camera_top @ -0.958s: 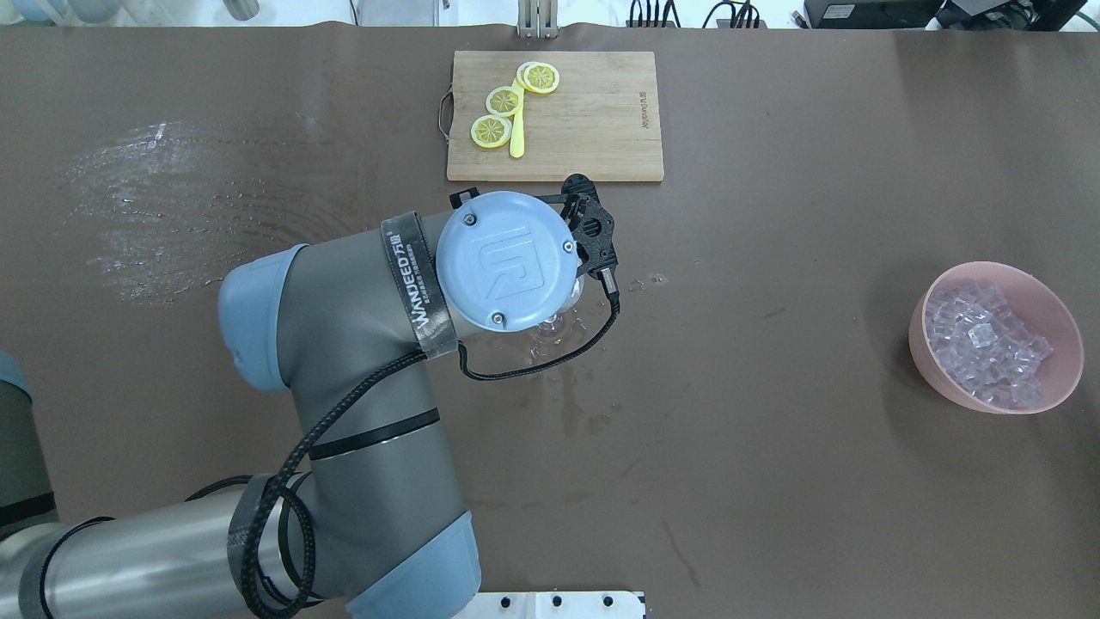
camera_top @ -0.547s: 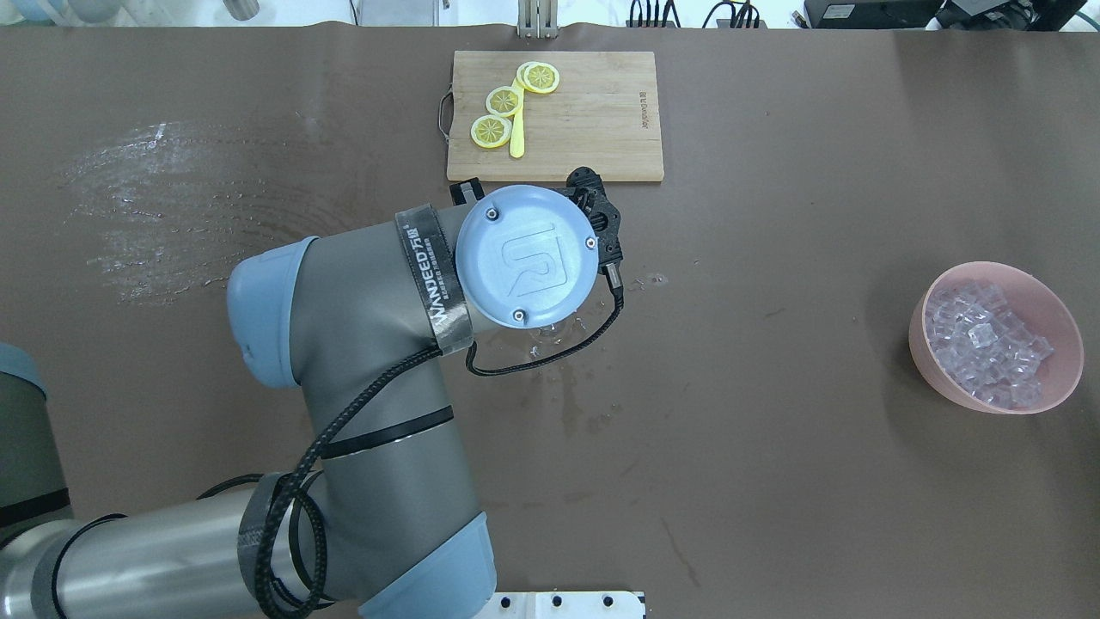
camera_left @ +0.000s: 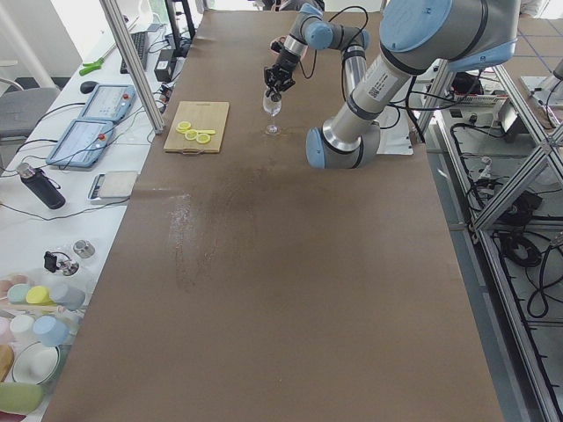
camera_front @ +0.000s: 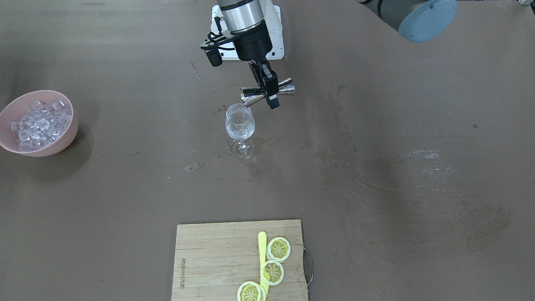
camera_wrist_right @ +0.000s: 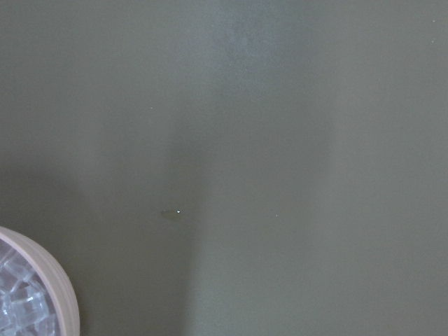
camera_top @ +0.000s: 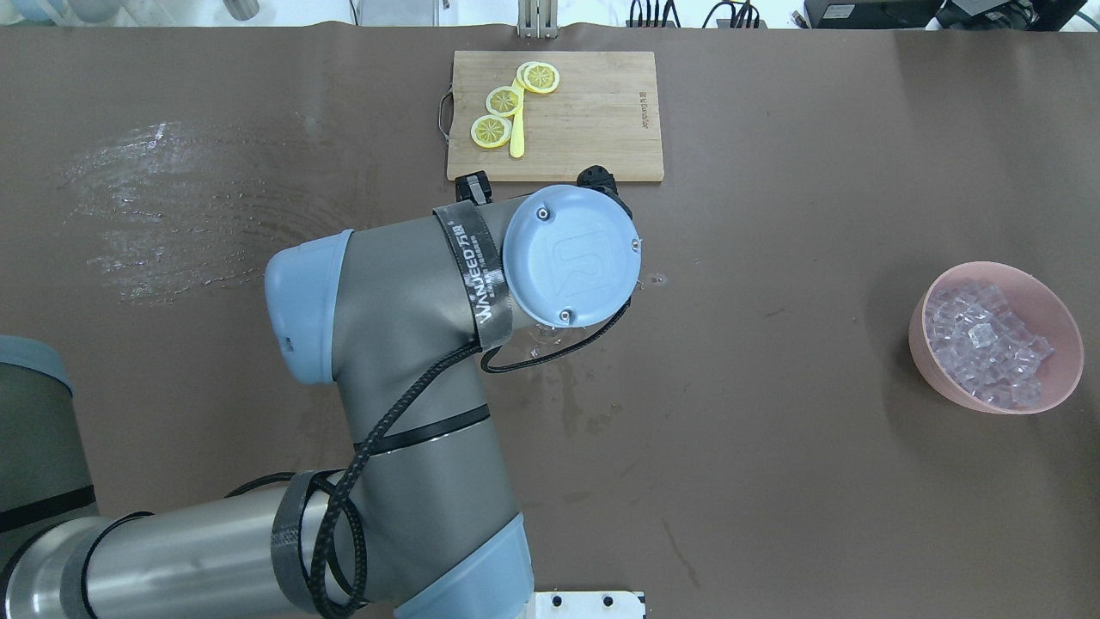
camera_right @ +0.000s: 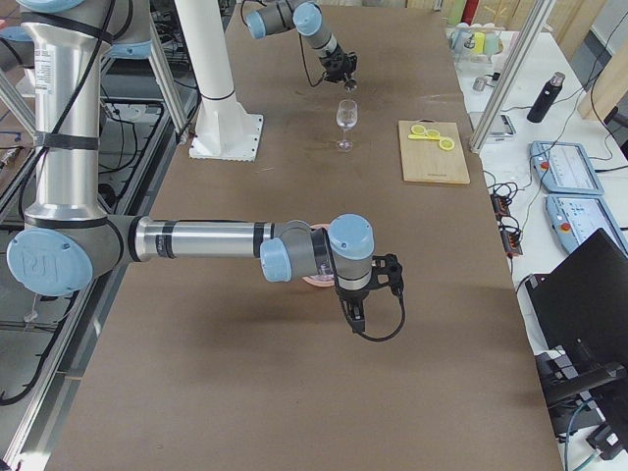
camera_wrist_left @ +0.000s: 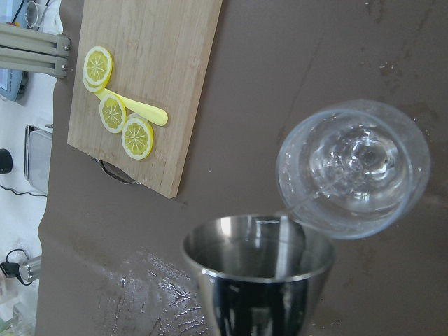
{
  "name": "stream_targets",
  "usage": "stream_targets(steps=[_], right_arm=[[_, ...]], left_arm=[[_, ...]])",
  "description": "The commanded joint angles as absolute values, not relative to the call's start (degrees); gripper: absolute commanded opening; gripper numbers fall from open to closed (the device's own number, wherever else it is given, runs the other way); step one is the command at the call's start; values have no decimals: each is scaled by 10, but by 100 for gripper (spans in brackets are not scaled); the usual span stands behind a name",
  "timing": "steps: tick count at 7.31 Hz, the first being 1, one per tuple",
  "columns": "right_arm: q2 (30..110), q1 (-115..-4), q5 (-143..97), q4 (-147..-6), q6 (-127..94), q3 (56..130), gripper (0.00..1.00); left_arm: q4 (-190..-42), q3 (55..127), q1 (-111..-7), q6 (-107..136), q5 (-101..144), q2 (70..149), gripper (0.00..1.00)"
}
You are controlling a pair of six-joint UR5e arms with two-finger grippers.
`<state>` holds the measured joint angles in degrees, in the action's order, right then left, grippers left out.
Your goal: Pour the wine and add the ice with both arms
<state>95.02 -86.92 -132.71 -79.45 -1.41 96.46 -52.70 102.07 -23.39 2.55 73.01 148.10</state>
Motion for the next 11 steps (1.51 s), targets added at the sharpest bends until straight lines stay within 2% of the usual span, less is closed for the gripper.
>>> stream_targets(steps=[1, 3, 5, 6, 8, 11], right_arm=[[950, -869, -1327, -795, -14, 965, 100], [950, -869, -1327, -795, -14, 965, 100], [950, -869, -1326, -795, -14, 965, 100], [950, -869, -1326, -795, -14, 965, 100], [949, -869, -1326, -795, -14, 966, 100], [949, -869, -1326, -794, -13, 966, 100]], left_arm=[[-510, 999, -231, 25, 723, 1499, 0], [-517, 1009, -231, 25, 727, 1499, 0], [-529, 1048, -232, 23, 730, 1487, 0], [-570, 1078, -235, 3, 732, 1463, 0], [-631, 1090, -264, -19, 769, 1436, 0], [-762, 1171, -354, -27, 900, 1325, 0]])
